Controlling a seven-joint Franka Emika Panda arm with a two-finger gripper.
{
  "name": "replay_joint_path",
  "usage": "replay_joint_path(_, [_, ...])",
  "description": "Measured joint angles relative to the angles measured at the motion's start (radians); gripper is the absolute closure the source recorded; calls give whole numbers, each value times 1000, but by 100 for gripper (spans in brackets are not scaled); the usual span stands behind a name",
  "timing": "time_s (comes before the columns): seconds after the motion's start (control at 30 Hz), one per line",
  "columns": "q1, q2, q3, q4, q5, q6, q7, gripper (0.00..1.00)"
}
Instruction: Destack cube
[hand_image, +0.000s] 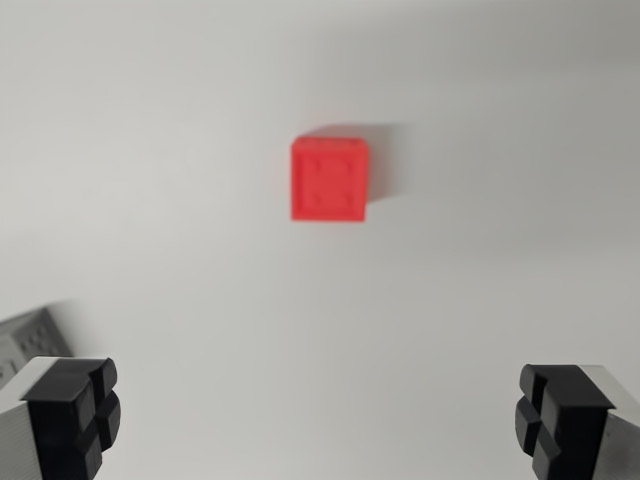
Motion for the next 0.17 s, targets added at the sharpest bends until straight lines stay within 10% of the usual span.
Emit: replay_joint_path(0.17, [0, 0, 0, 0, 0, 0, 0, 0])
